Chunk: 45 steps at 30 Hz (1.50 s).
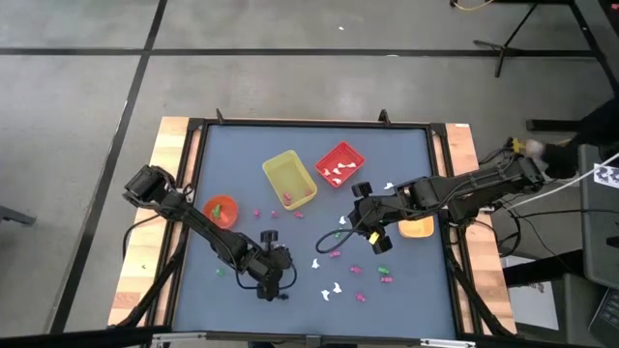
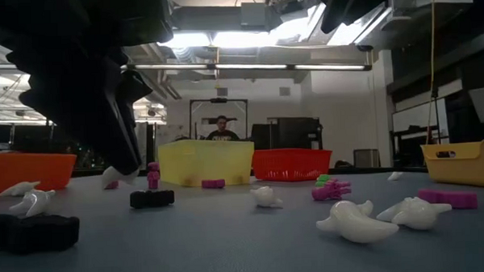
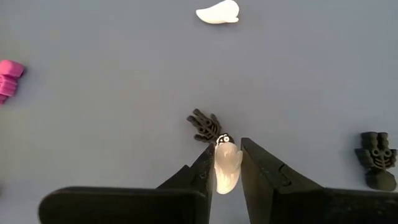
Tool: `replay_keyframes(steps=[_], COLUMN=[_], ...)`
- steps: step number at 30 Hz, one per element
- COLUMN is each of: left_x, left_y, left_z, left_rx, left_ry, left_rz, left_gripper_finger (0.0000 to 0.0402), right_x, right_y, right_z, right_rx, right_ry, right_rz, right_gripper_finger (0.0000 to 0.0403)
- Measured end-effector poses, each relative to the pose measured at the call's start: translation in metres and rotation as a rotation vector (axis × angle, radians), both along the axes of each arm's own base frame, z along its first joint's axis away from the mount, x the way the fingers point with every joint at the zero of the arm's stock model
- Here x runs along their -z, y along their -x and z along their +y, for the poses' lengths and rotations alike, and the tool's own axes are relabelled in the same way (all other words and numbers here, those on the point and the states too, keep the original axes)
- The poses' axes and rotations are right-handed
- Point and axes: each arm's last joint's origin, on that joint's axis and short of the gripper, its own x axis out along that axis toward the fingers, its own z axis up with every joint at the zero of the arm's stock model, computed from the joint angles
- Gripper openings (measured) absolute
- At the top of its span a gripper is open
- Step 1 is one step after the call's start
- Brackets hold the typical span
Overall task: Sort Halloween decoration
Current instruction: Put the white ghost toy into the red bin
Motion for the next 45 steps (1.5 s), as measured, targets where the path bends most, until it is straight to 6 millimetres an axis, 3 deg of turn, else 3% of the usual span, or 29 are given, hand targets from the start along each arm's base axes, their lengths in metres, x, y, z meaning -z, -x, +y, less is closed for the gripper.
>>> replay_keyframes(steps=[6, 16, 30, 36, 45], left_x=[-0.002, -0.009, -0.049, -0.058, -0.062], left_y=[-0.005, -0.026, -0.075, -0.085, -0.091], left_z=[0.004, 0.024, 0.071, 0.102, 0.182], left_rx=[-0.024, -0.101, -0.066, -0.098, -0.253], left_ry=[0.001, 0.021, -0.029, -0.106, -0.239], left_rz=[-0.035, -0.164, -0.636, -0.722, -0.735], left_gripper_finger=[0.0046, 0.0046, 0.0046, 0.0046, 0.0046], right_x=[-0.003, -0.034, -0.064, -0.069, -0.067], right_y=[0.004, 0.041, 0.094, 0.105, 0.101], right_z=[-0.001, -0.012, -0.029, -0.035, -0.034], right_rx=[0.0, 0.0, 0.05, 0.109, 0.11], right_ry=[0.001, -0.018, 0.022, 0.091, 0.097], right_rz=[0.003, -0.062, -0.151, -0.183, -0.173], right_gripper_finger=[0.017, 0.017, 0.017, 0.017, 0.017])
